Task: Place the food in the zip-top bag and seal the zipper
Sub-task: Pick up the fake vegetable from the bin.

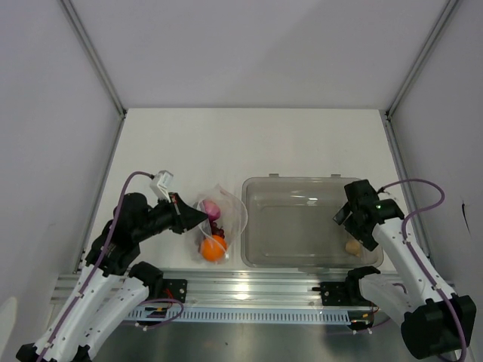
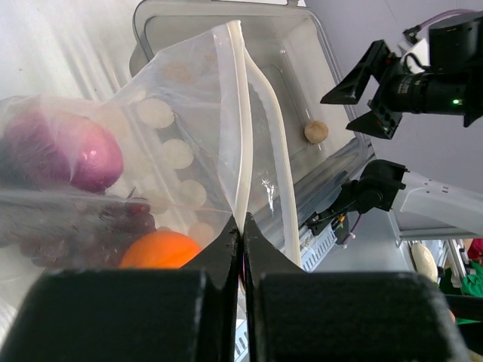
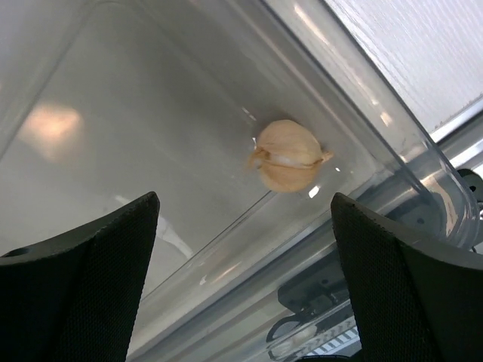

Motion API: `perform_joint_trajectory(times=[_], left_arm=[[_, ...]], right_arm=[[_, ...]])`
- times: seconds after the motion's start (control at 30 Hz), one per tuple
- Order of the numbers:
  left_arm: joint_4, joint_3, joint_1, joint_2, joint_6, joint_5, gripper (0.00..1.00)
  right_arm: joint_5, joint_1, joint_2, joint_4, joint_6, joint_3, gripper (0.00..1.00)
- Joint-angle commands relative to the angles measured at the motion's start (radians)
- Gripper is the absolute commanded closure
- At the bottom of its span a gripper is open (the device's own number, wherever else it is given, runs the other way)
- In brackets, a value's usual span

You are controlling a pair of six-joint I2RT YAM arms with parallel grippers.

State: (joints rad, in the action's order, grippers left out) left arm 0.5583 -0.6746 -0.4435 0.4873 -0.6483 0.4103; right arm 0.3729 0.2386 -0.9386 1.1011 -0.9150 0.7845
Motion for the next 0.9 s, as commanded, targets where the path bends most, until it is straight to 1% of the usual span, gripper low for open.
perform_joint_trajectory(times=[0.0, 0.23, 0.3, 0.53, 0.73, 0.83, 0.87], left_arm=[[-0.052, 0.010, -0.006, -0.012, -0.013, 0.035, 0.99], [-0.052, 0.009, -0.006, -0.007, -0.011, 0.048, 0.99], [-0.057, 0.010, -0.006, -0.006, -0.013, 0.054, 0.99], [-0.055, 0.007, -0.006, 0.004, -0.016, 0.067, 1.00], [-0.055, 0.013, -0.006, 0.008, -0.017, 0.064, 1.00], [-0.055, 0.013, -0.006, 0.013, -0.016, 0.068, 0.99], [-0.055, 0.013, -0.006, 0.011, -0.016, 0.067, 0.99]], right_arm=[[0.004, -0.038, -0.002, -0.036, -0.048, -0.054, 0.05], [0.026, -0.055, -0.035, -0.076, -0.076, -0.087, 0.06], [0.012, -0.056, -0.043, -0.096, -0.076, -0.097, 0.06], [0.017, -0.065, -0.124, -0.190, -0.097, -0.154, 0.08], [0.044, -0.093, -0.135, -0.242, -0.110, -0.203, 0.09], [0.055, -0.097, -0.135, -0.251, -0.114, -0.215, 0.10], [0.063, -0.102, -0.134, -0.257, -0.114, -0.215, 0.12]])
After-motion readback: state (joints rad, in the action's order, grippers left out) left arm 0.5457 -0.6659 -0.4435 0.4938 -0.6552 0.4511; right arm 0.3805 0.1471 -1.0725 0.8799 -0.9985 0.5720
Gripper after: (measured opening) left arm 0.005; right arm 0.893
